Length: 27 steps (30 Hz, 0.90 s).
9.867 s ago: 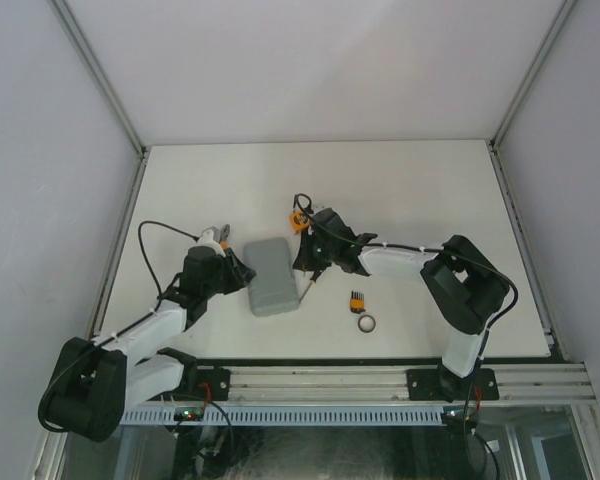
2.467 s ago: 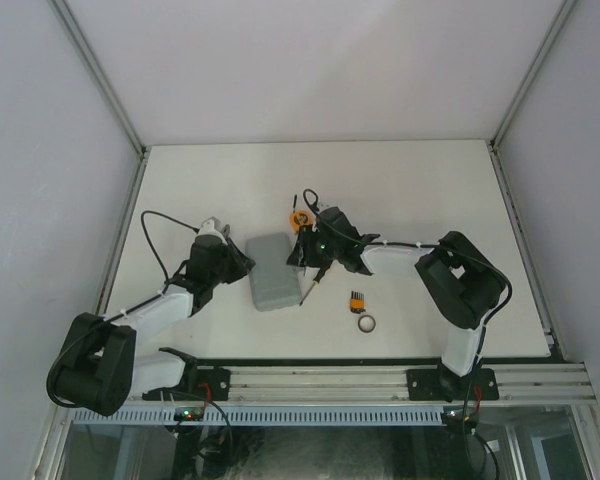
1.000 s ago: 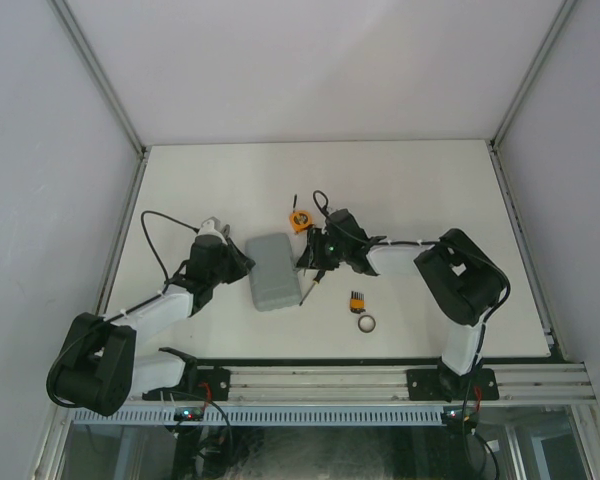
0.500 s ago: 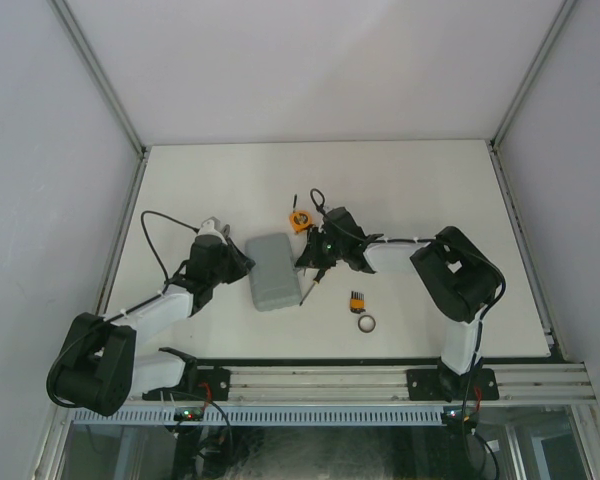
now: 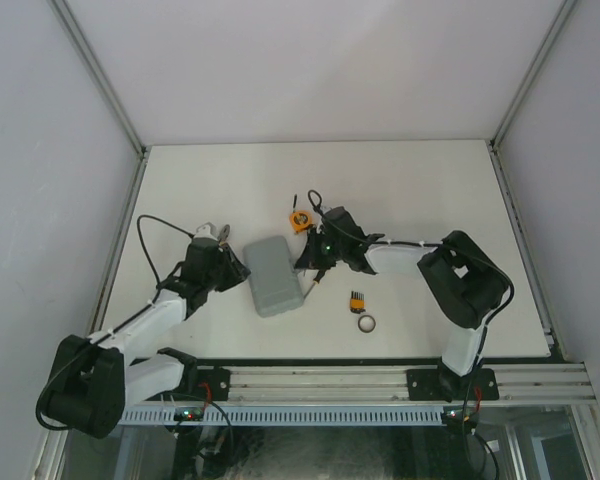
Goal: Sort the tools into containers
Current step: Open the storage box at the center of the board.
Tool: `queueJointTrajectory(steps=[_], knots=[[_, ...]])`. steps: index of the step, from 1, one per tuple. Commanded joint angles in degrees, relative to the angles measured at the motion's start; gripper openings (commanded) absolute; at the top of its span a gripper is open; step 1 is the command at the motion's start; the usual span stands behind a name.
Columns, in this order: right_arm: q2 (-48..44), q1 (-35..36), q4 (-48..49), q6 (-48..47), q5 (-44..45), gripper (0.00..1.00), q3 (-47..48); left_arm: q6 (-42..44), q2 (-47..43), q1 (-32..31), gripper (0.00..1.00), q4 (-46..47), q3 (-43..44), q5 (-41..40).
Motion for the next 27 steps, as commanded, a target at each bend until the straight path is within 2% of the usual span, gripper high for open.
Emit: queueJointTrajectory(steps=[1, 5, 14, 17, 22, 27], knots=[[-5.6, -0.4, -0.6, -1.9, 2.3, 0.00, 1.7, 1.7, -4.5, 0.4, 0.45, -8.7, 3.8, -3.9], [-7.6, -0.2, -1.9, -1.7, 3.2, 0.00, 1.7, 1.9, -7.8, 0.4, 0.52, -11.6, 5.1, -5.1], [-12.7, 0.9, -3.6, -1.3, 5.0, 0.00, 1.7, 2.3, -12.4, 0.4, 0.59, -15.6, 6.8, -5.0], [-14.5, 1.2, -4.4, -1.1, 5.8, 0.00, 1.7, 2.5, -13.4, 0.4, 0.64, -16.1, 7.2, -4.4], [-16.3, 1.6, -5.9, 0.1, 6.6, 0.00, 1.7, 2.5, -13.8, 0.4, 0.64, -15.5, 7.8, -2.5], [-17.1, 2.1, -6.4, 1.3, 8.0, 0.00, 1.7, 2.4, -14.0, 0.4, 0.59, -15.1, 8.3, -2.5]])
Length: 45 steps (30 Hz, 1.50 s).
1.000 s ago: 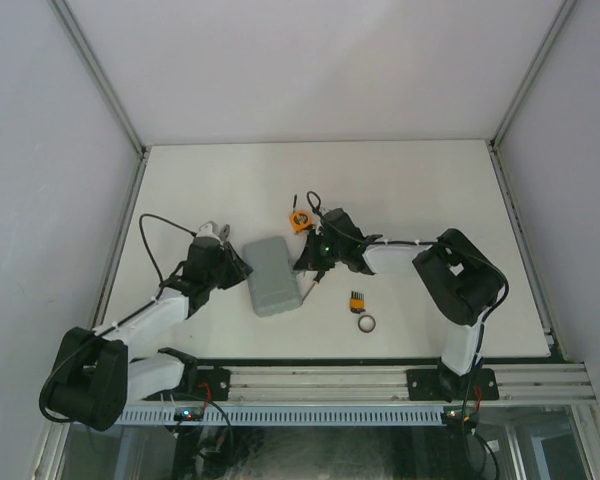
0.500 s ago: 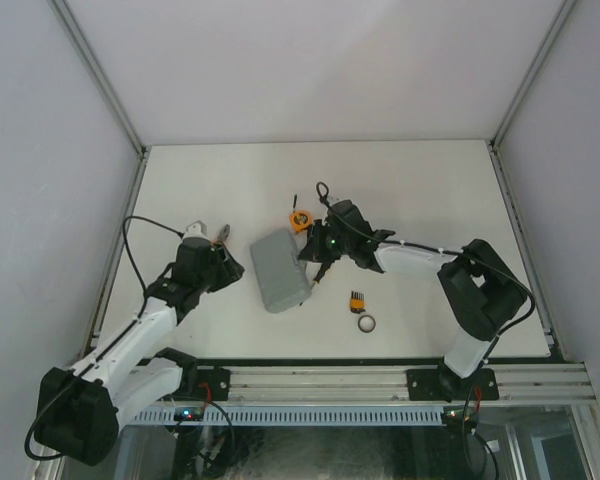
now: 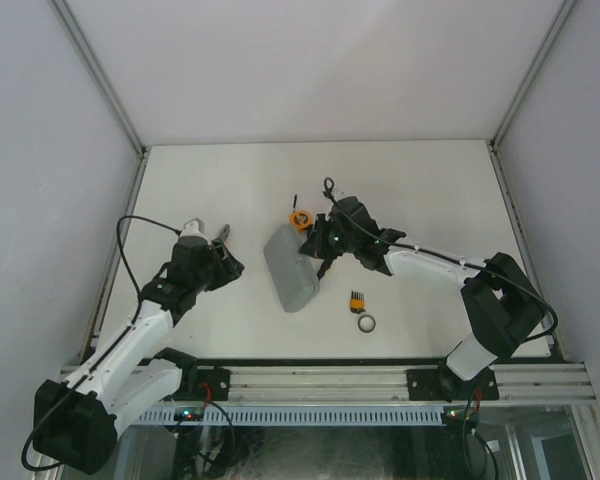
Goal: Sort the tools into containers
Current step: Open the storage box at the center of the board.
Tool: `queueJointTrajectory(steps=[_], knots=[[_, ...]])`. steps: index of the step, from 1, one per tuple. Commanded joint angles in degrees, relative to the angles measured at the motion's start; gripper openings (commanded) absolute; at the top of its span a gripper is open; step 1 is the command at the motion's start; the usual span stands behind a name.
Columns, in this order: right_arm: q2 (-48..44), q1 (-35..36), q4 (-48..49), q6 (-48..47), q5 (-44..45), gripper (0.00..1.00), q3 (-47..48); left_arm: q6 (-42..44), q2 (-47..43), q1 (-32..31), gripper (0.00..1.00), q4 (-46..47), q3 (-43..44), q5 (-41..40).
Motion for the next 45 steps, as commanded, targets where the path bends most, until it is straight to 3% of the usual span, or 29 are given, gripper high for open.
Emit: queueJointTrajectory(steps=[1, 24, 33, 45], knots=[[-2.8, 0.9, 1.1, 1.4, 2.7, 0.00, 1.8, 0.6, -1.2, 0.3, 0.59, 1.5, 3.3, 1.0], [-7.0, 2.5, 0.9, 4.0, 4.4, 0.00, 1.7, 0.7, -4.7, 0.2, 0.66, -1.4, 5.3, -0.6], [-5.1, 0.5, -2.3, 4.7, 4.5, 0.00, 1.6, 0.7, -2.4, 0.3, 0.64, -2.0, 4.1, -1.2], [-2.4, -1.6, -0.5, 5.9, -1.5, 0.00, -0.7, -0.1, 2.9, -0.4, 0.62, 0.7, 1.8, -0.2]])
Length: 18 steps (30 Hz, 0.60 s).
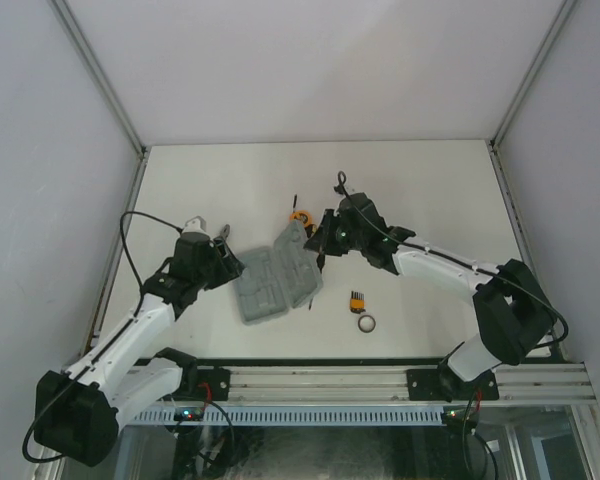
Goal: Sort the tools into containers
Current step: Open the storage box at the center of the board.
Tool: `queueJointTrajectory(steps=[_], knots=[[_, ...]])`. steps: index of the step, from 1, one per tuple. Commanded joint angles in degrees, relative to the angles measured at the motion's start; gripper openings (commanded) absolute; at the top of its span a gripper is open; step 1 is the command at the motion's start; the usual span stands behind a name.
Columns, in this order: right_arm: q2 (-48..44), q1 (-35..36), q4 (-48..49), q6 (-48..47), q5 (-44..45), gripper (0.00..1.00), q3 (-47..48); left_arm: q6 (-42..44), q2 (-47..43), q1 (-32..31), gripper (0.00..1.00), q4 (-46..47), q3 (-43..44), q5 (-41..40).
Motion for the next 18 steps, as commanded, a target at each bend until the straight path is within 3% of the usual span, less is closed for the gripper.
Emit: queueJointTrajectory(steps=[1, 10, 18], knots=[[2.0, 0.0, 2.6, 1.3, -3.1, 0.00, -0.7, -0.2, 0.5, -0.3, 0.61, 2.8, -0.8, 0.2], [4.9, 0.9, 4.2, 1.3, -4.3, 0.00, -0.9, -1.2, 2.3, -0.4, 0.60, 2.0, -3.5, -1.8], [5.8, 1.8, 4.3, -1.3, -5.8, 0.10, -0.9, -3.1, 4.1, -0.4, 0.59, 2.5, -6.4, -3.7]])
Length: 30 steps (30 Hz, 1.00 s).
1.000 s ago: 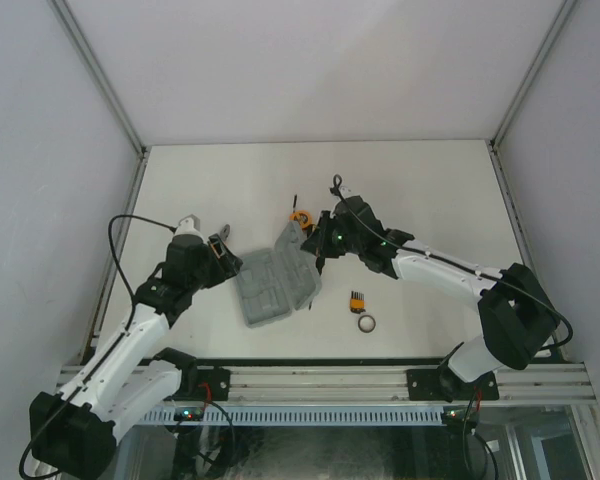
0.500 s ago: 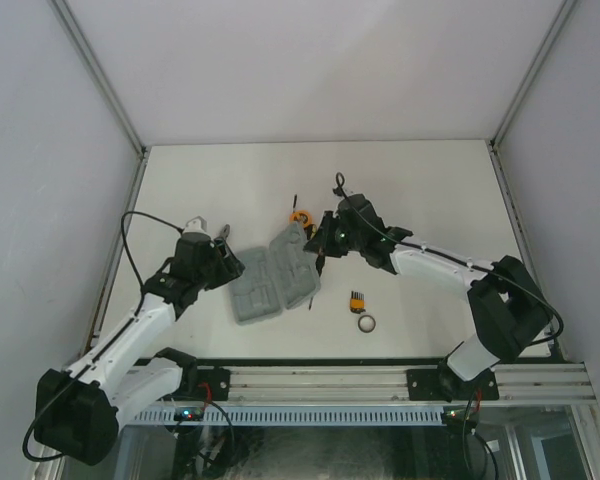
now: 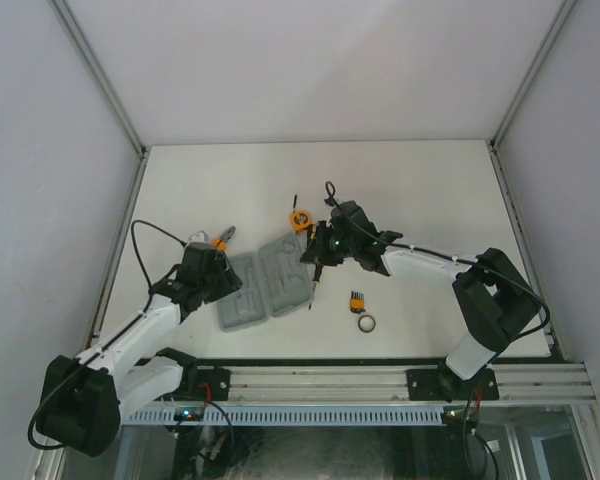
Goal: Sort the tools into containers
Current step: Open the storage box at the center of the board.
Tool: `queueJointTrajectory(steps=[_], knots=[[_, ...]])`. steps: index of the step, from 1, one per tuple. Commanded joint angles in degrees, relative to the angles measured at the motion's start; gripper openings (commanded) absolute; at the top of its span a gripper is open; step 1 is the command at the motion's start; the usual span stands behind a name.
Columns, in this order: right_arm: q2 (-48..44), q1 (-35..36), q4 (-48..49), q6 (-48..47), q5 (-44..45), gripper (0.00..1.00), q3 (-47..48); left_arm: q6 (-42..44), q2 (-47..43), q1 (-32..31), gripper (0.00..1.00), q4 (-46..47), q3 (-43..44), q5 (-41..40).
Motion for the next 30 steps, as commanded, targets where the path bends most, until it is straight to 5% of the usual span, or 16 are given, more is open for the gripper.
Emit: queueJointTrajectory(steps=[1, 12, 30], knots=[[-0.3, 1.1, 2.1, -1.7, -1.3, 0.14, 0.2, -2.2, 1.1, -0.2, 0.59, 1.5, -1.6, -2.1], [-3.9, 1.0, -3.1, -5.1, 5.3, 0.43, 0.2, -4.1, 4.3, -0.2, 0.58, 3.0, -3.4, -3.8], [-6.2, -0.5, -6.6, -7.7, 10.4, 0.51, -0.9, -3.9, 6.1, -0.1, 0.57, 3.9, -4.1, -4.2]])
